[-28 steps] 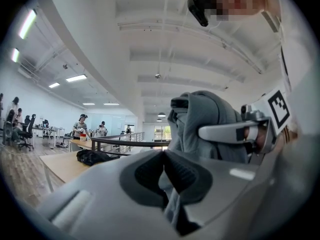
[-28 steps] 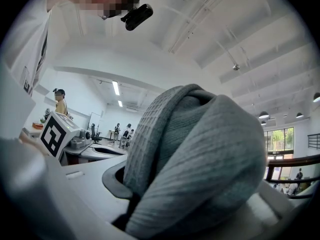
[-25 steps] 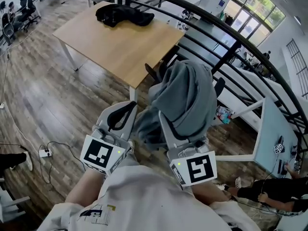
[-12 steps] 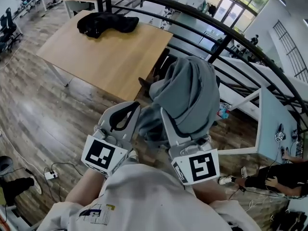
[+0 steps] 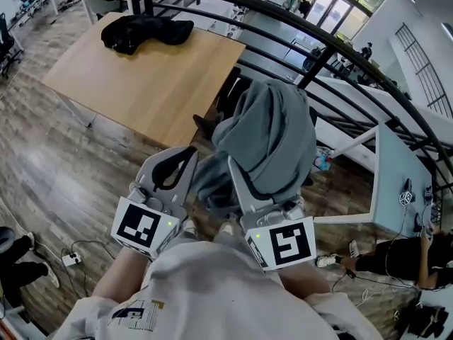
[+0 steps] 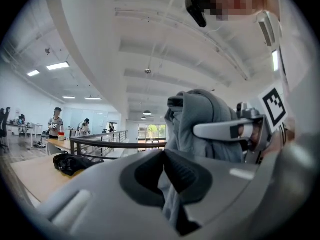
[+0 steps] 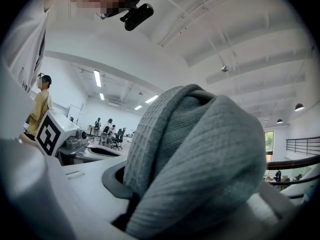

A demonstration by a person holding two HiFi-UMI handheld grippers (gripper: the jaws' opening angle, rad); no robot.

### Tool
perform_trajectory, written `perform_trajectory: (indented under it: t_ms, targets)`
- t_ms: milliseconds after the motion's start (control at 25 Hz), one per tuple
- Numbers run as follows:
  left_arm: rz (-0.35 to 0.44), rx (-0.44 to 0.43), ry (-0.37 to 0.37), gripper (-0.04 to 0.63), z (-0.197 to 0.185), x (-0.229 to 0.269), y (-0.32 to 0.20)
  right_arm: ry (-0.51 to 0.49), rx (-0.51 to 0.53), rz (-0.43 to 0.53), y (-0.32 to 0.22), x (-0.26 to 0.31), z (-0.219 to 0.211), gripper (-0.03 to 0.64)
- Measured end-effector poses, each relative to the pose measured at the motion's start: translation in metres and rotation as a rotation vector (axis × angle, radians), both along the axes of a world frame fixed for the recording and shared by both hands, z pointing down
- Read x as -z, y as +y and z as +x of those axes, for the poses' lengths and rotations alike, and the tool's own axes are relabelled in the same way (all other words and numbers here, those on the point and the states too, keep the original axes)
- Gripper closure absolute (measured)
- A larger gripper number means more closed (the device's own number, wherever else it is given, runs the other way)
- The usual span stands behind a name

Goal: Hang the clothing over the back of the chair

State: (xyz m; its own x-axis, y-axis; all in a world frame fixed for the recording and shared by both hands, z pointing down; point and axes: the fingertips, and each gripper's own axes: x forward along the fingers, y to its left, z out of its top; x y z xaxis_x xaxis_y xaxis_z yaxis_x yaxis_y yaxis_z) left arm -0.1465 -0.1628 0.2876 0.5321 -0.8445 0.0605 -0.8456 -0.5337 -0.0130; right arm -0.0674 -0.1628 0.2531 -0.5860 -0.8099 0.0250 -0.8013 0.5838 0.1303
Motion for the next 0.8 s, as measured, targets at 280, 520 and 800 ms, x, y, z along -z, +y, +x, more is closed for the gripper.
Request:
perform_trajectory:
  t_ms: [280, 520, 800]
  targets:
    - [-0.021, 0.024, -0.069, 0.595, 0.026, -0.004, -0.007, -0.002, 0.066, -0.022, -0.011, -0.003, 0.015, 0.439]
    - [-0.002, 0.053, -0.054, 0.594, 0.030, -0.002, -0.016, 0.011, 0.118, -0.053, -0.026, -0.005, 0.017, 0.437]
    - [0.012, 0.079, -0.034, 0.595, 0.020, 0.004, -0.039, 0.052, 0.115, -0.055, -0.056, -0.005, 0.016, 0.430]
